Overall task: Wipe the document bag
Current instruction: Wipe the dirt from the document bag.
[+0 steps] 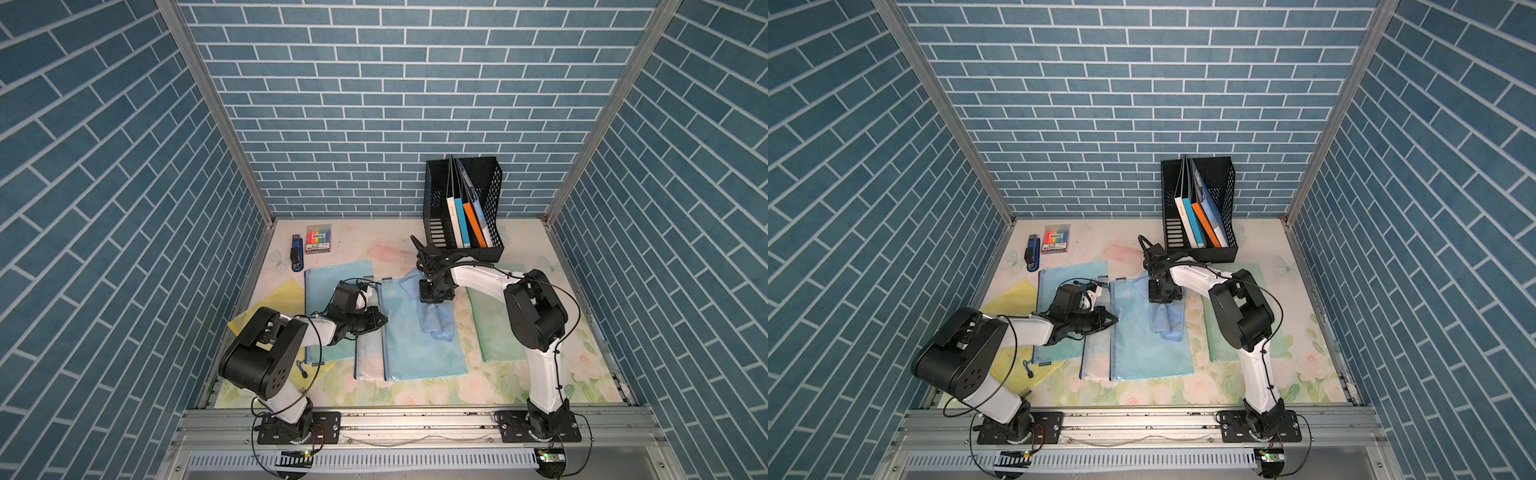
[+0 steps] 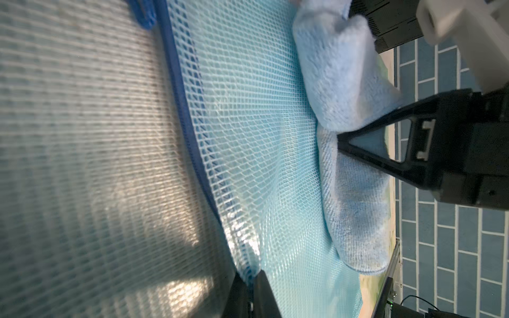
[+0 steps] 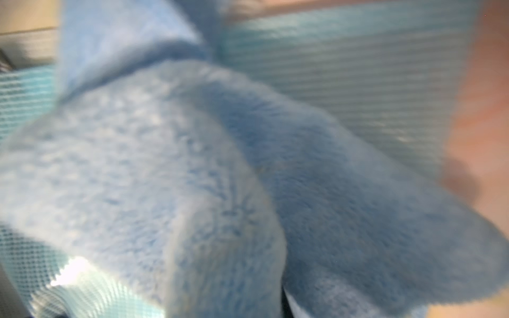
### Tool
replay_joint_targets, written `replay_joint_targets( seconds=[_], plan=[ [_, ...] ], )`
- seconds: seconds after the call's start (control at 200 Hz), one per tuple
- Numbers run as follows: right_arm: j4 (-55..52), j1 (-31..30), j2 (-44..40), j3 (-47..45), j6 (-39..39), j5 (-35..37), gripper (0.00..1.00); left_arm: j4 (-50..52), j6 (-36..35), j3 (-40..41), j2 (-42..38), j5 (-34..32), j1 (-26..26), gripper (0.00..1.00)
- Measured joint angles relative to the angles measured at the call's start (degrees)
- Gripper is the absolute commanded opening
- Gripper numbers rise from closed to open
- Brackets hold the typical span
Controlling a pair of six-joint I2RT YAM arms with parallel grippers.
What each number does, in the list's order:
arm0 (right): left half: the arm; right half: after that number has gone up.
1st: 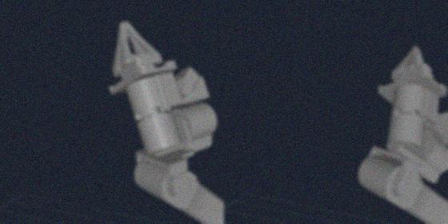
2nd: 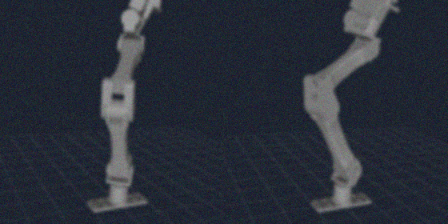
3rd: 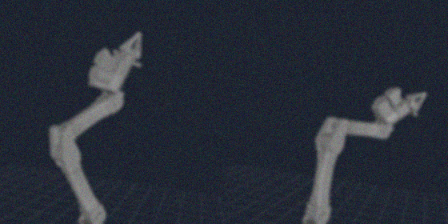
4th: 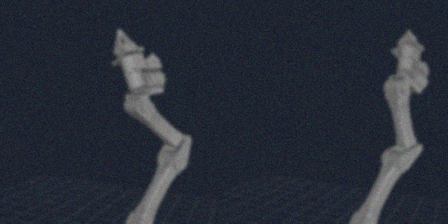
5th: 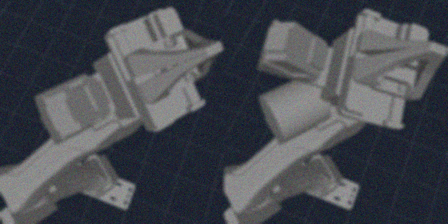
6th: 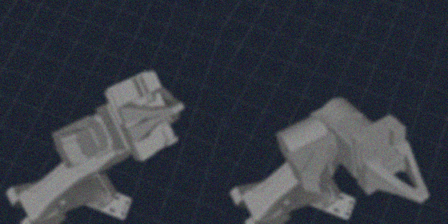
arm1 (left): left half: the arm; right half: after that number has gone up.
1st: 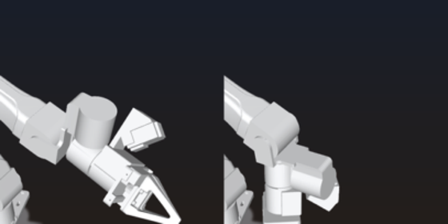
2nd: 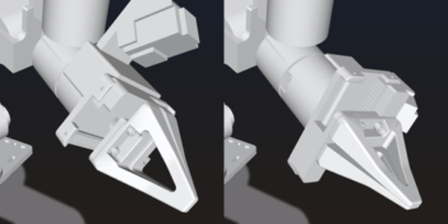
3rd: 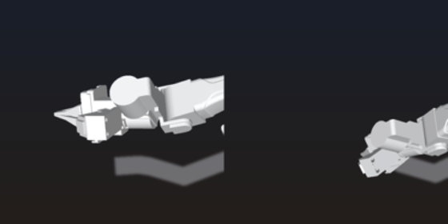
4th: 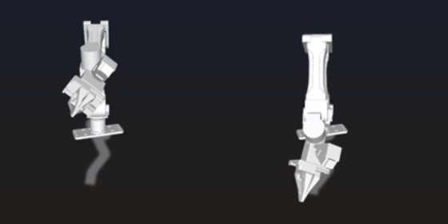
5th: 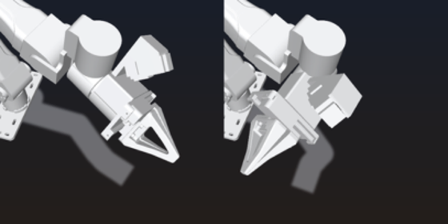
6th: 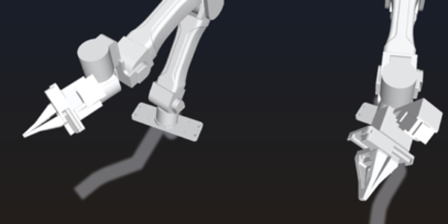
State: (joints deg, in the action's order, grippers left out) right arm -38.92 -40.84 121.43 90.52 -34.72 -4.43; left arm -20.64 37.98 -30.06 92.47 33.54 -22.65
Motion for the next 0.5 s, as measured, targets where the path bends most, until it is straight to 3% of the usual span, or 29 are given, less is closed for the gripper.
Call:
replay_joint_targets(
  seconds=[0.265,0.5],
  plan=[
    [-0.4,-9.3,12.3,18.3,-0.1,-4.3,0.0,-0.6,1.0,0.0,0.4,0.0,-0.3,0.08],
    [4.3,-8.9,9.6,12.6,-1.5,-6.2,0.0,-2.6,2.9,0.7,0.5,-0.3,-0.5,0.06]
  ],
)
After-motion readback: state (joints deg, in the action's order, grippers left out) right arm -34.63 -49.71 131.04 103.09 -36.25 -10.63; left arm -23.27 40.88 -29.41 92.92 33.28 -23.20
